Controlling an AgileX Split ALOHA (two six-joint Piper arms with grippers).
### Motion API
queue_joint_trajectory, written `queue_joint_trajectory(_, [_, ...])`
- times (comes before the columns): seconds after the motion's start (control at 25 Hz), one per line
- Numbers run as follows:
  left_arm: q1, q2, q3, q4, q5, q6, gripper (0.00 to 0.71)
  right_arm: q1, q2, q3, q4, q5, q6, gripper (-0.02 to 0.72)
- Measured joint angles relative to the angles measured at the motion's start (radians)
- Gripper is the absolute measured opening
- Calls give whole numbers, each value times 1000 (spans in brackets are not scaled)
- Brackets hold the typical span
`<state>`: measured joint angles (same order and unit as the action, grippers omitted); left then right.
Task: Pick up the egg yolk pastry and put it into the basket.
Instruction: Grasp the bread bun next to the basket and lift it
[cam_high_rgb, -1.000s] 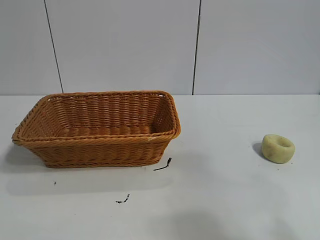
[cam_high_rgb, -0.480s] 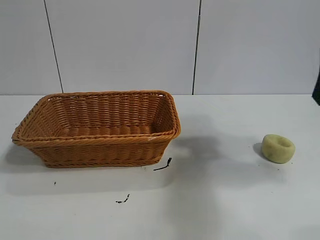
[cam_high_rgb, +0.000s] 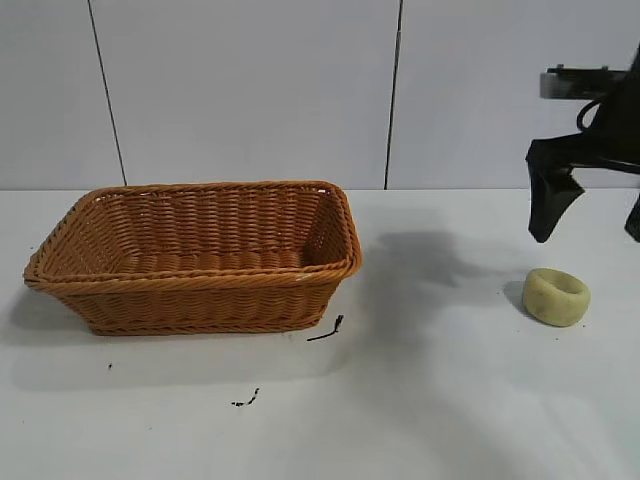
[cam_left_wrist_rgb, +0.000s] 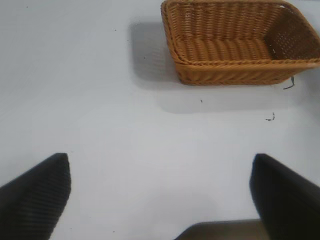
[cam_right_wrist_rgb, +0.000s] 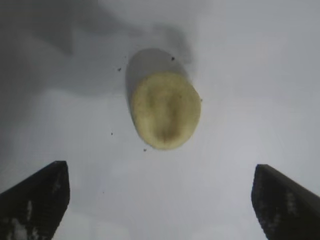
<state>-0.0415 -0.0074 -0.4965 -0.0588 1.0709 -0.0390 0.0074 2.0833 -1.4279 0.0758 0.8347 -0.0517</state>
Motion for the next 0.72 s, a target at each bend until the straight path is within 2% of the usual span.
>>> queue_joint_trajectory(0.12, [0,0,0,0,0,0,695,0,35,-1,6,-29,2,689])
queue_joint_trajectory(0.72, [0,0,0,0,0,0,695,0,61,-1,7,-81,-4,689])
